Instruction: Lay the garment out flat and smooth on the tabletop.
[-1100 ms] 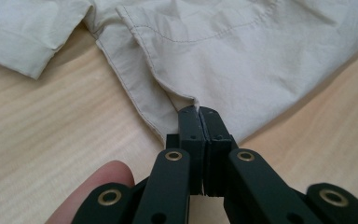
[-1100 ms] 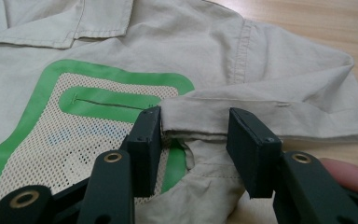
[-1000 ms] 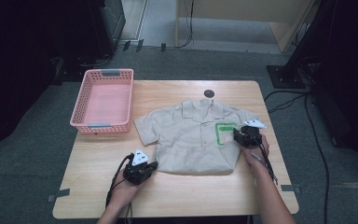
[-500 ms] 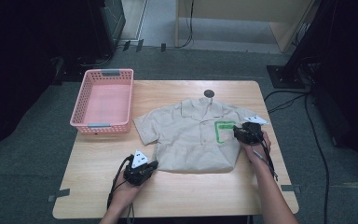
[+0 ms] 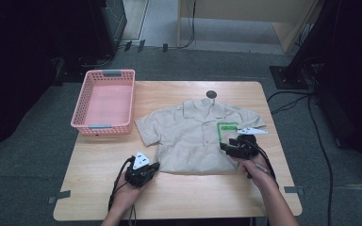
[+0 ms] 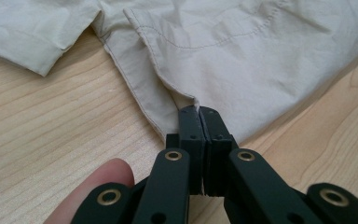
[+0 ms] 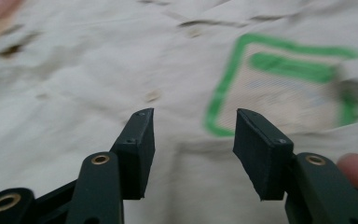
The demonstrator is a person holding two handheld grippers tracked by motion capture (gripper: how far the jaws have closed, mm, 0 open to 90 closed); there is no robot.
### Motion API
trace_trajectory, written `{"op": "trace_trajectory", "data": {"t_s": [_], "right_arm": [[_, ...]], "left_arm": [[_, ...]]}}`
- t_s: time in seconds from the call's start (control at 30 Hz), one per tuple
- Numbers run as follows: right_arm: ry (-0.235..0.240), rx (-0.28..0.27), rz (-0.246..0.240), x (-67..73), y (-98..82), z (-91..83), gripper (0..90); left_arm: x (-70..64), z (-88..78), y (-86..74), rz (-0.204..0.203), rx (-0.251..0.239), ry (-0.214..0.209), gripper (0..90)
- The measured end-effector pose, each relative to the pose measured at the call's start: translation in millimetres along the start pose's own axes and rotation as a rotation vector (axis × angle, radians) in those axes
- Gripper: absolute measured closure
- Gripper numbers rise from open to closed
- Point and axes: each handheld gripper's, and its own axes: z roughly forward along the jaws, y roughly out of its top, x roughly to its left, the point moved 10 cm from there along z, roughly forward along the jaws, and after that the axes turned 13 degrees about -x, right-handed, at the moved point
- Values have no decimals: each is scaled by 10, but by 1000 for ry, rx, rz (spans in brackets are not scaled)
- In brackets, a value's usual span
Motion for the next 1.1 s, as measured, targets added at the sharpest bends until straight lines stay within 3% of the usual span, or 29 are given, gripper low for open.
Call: {"op": "trace_trajectory", "data": {"t_s": [0.07, 0.13, 0.2, 0.3, 0.4, 0.57, 0.7, 0.83, 0.9, 0.97, 1.03, 1.1], "right_arm": [[68, 39, 45, 111, -73, -18, 462], [104, 76, 58, 184, -151, -17, 463], [90, 90, 33, 197, -217, -2, 576], [102, 54, -19, 252, -244, -28, 780], [110, 8, -95, 344, -248, -92, 872], [171, -97, -307, 559, -285, -316, 880], [236, -124, -373, 610, -429, -536, 880], [325, -151, -490, 615, -641, -741, 875], [371, -146, -520, 616, -744, -830, 858], [416, -108, -542, 600, -857, -901, 790], [427, -59, -569, 550, -951, -943, 728], [441, -31, -548, 499, -982, -981, 661]], "left_arm": [[0, 0, 0, 0, 0, 0, 896], [0, 0, 0, -1, 0, 0, 896], [0, 0, 0, -1, 0, 1, 895], [1, -2, -1, -3, 0, 1, 895], [2, -2, -1, -4, 0, 0, 894], [8, -10, -5, -6, 2, 1, 888], [6, -10, -4, -10, 1, -1, 885], [5, -12, -4, -19, 0, -8, 867], [5, -14, -4, -22, 0, -11, 859], [3, -16, -4, -27, -3, -16, 838], [2, -18, -3, -35, -4, -20, 819], [-3, -19, -2, -39, -5, -27, 802]]}}
